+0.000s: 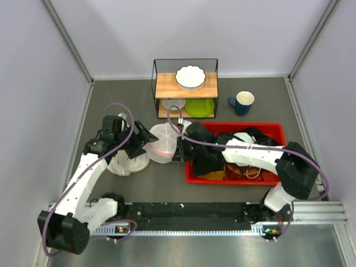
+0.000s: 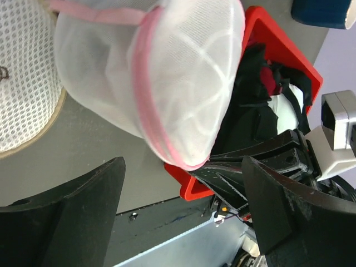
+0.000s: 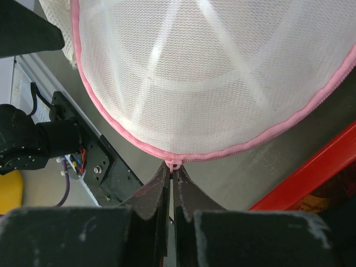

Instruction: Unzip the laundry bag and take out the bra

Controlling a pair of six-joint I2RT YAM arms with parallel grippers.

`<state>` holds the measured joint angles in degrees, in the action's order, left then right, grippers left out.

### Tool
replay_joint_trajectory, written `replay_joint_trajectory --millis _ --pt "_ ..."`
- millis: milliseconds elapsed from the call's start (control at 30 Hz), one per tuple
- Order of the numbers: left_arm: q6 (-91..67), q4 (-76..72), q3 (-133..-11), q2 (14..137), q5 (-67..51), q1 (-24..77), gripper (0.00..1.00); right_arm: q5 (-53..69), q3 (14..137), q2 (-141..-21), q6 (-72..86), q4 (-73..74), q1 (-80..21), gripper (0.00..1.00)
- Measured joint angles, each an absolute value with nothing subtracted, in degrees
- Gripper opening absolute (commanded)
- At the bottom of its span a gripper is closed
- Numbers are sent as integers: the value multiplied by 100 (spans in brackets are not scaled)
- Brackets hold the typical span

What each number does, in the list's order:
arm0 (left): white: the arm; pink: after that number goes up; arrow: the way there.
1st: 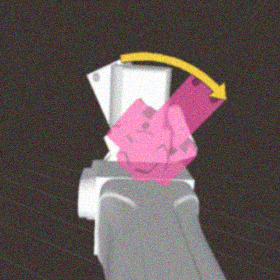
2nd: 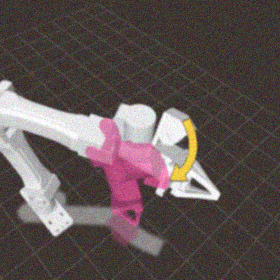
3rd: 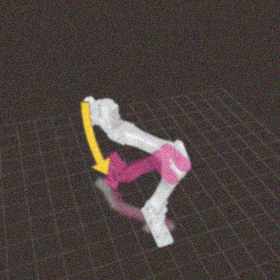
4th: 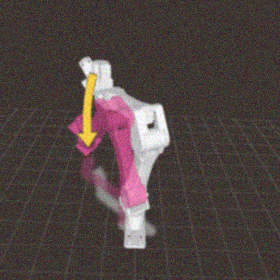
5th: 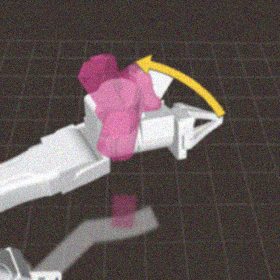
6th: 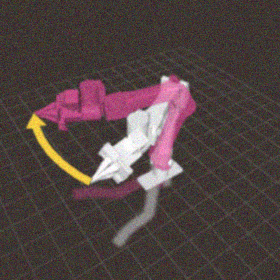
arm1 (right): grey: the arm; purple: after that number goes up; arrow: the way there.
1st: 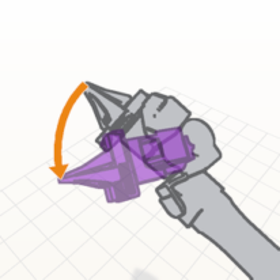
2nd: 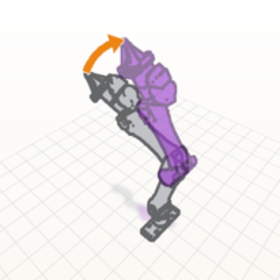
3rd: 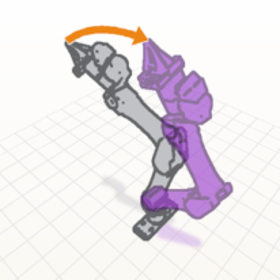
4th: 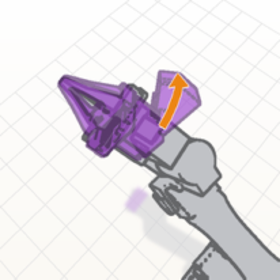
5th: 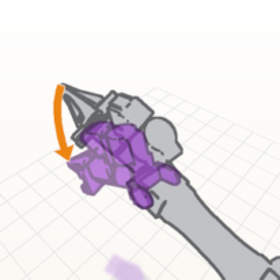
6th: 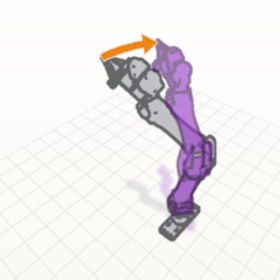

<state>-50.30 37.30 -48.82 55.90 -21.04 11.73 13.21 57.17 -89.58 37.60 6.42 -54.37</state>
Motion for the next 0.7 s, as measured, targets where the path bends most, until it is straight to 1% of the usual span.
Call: replay_joint_trajectory --millis 167,267,400,500,533,567,600,700 --pt "-5227 3835 -4788 5548 -2016 1236 91 1341 5719 -8978 3767 635 -5437 0" --pt "-5273 3811 -4609 5446 -2005 1288 88 1347 5719 -8989 3774 631 -5437 0" --pt "-5404 3601 -4355 5588 -2049 1361 78 1363 5719 -9041 3774 593 -5437 0" --pt "-5581 3356 -4278 5791 -2075 1525 61 1365 5719 -9056 3774 591 -5437 0" --pt "-5596 3273 -4278 5861 -2091 1575 34 1365 5719 -9056 3774 591 -5437 0" --pt "-5599 3194 -4285 5940 -2108 1612 15 1363 5719 -9056 3774 587 -5437 0" --pt "-5623 3146 -4298 6005 -2117 1634 0 1361 5719 -9056 3771 589 -5437 0" --pt "-5457 3155 -4458 6206 -2134 1640 0 1260 5719 -9050 3728 635 -5439 0"
